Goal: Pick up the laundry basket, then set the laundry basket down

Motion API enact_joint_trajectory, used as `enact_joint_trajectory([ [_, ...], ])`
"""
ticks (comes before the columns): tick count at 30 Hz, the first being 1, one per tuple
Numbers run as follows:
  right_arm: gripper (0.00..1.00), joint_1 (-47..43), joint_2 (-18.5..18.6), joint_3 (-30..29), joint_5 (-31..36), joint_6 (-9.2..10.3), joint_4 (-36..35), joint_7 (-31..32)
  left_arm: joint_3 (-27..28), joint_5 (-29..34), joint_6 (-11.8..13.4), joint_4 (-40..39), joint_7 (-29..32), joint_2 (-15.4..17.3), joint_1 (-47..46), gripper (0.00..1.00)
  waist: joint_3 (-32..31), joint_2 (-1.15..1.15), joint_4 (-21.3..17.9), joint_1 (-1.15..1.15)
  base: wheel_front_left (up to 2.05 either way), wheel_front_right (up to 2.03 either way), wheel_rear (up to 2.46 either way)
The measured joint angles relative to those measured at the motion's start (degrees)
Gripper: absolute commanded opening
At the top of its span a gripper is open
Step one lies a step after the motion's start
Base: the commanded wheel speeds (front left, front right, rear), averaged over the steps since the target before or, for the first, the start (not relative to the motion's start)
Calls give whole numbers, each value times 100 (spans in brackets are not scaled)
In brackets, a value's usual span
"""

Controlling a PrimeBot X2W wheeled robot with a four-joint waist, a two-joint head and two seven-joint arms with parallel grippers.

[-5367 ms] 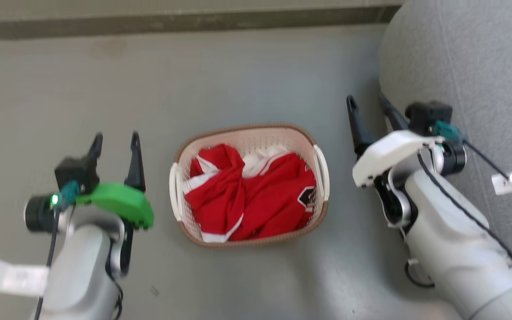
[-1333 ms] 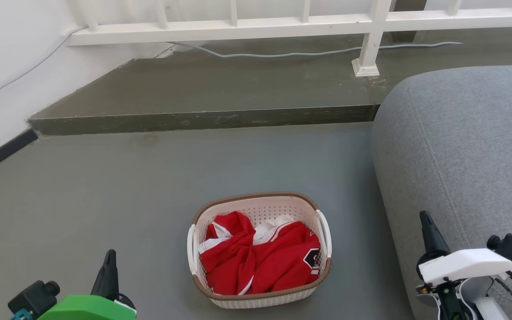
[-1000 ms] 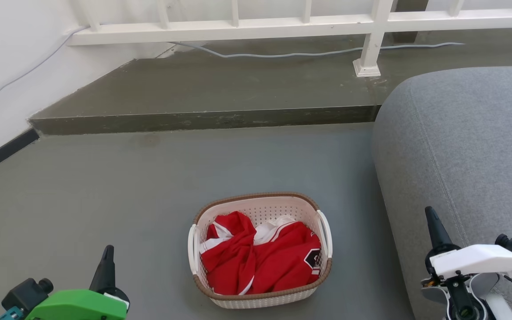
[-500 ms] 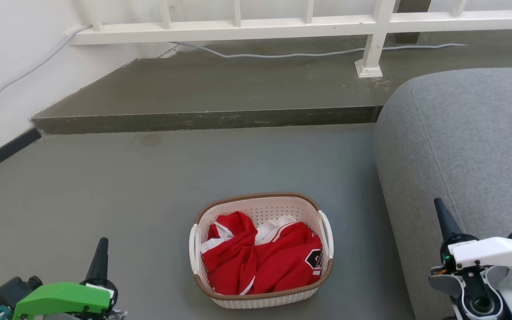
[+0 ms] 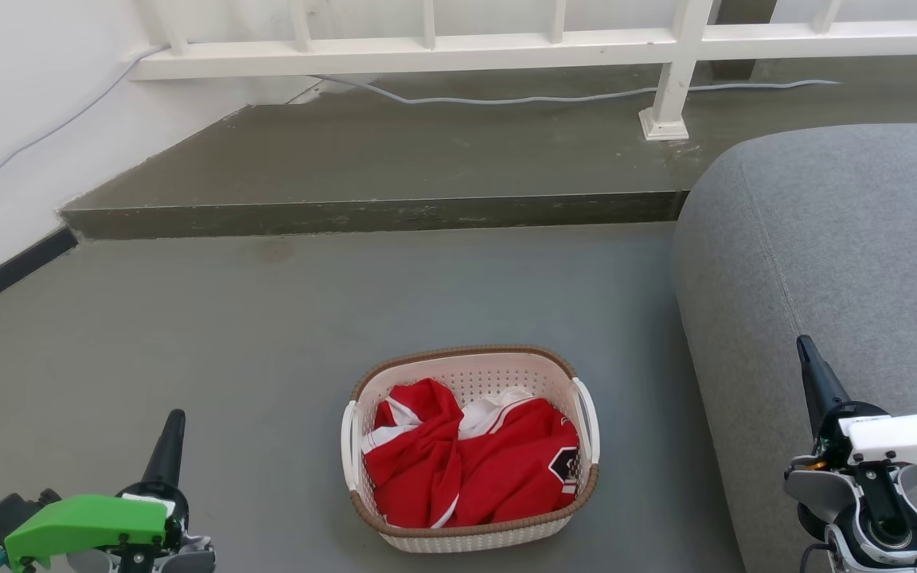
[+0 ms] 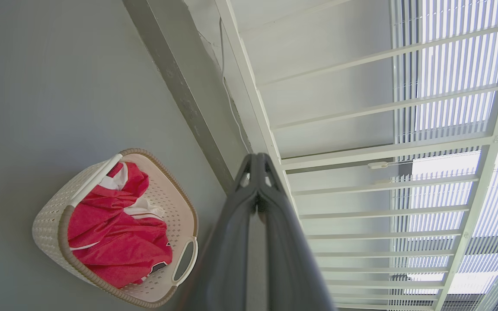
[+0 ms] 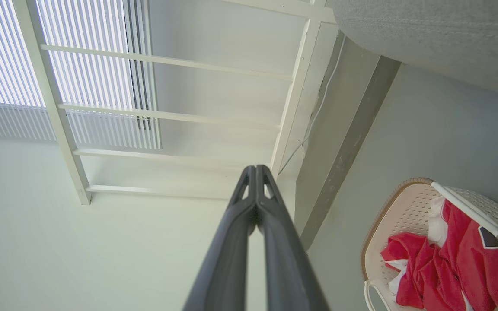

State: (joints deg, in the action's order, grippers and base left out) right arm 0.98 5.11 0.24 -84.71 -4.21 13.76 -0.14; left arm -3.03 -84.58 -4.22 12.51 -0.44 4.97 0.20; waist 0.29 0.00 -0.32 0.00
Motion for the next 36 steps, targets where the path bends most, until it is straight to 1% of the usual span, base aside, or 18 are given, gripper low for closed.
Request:
enact_joint_trajectory([
  [15,0,132,18,-287,-1078,-204,92,231,201,-1128,-213,179,227,13,-205,0,-8,0,32,0,0,0,0],
  [16,0,134,18,-297,-1094,-231,98,231,211,-1144,-231,182,248,14,-209,0,-8,0,32,0,0,0,0],
  [36,0,203,20,-312,-1102,-233,152,245,238,-1157,-240,234,249,14,-259,0,-11,0,32,0,0,0,0],
])
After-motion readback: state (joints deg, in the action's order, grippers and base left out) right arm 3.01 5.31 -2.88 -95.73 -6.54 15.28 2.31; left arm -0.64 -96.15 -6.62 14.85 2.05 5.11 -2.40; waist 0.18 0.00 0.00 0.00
